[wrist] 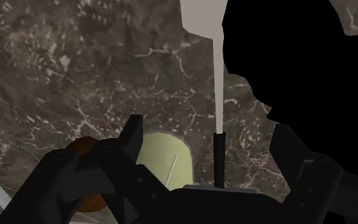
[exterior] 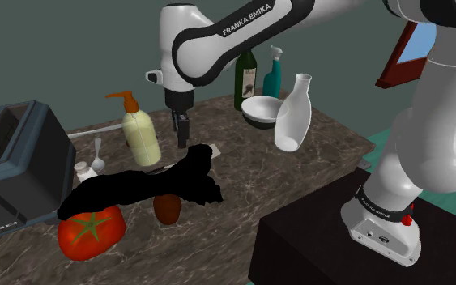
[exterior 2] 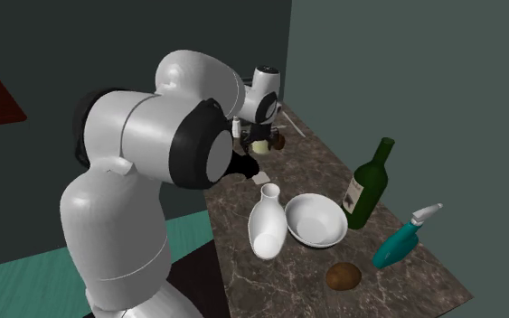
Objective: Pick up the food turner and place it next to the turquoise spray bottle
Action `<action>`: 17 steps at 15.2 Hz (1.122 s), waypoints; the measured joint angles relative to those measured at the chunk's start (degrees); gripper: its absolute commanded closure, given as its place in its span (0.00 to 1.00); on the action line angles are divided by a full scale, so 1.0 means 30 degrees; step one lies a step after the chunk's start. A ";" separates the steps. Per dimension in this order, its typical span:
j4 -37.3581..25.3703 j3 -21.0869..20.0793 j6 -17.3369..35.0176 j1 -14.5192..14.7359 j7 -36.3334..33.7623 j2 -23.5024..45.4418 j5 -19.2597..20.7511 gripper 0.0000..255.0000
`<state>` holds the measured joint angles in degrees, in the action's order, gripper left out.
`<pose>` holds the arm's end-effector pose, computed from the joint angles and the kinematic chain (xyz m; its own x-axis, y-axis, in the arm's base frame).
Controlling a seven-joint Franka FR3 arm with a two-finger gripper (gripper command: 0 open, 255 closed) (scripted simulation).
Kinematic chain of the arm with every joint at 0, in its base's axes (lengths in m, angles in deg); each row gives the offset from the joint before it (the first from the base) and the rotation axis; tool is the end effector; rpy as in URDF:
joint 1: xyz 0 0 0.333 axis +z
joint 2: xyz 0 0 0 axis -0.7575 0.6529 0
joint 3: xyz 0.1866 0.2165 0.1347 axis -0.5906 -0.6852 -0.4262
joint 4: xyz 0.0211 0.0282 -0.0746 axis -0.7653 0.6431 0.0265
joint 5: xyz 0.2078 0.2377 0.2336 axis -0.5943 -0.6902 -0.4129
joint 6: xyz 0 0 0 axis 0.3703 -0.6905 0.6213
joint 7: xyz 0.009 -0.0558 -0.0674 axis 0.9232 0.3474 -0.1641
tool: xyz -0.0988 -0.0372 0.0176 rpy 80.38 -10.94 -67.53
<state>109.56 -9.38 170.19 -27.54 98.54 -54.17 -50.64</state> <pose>0.5119 0.3283 0.4051 0.4107 0.8999 0.1469 0.9116 -0.4085 -0.0460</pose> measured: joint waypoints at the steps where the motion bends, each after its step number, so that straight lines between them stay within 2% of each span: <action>1: -0.0657 -0.0168 0.0047 0.0243 0.0042 0.0691 0.0192 0.00; 6: -0.1940 -0.0687 0.0654 0.0958 0.0716 0.2594 0.0751 0.00; 13: -0.1774 -0.0625 0.2119 0.1141 0.0665 0.3539 0.0970 0.00; 17: -0.1714 -0.0639 0.2197 0.1202 0.0641 0.3707 0.0987 0.00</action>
<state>104.41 -11.30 176.78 -23.93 100.47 -43.04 -47.68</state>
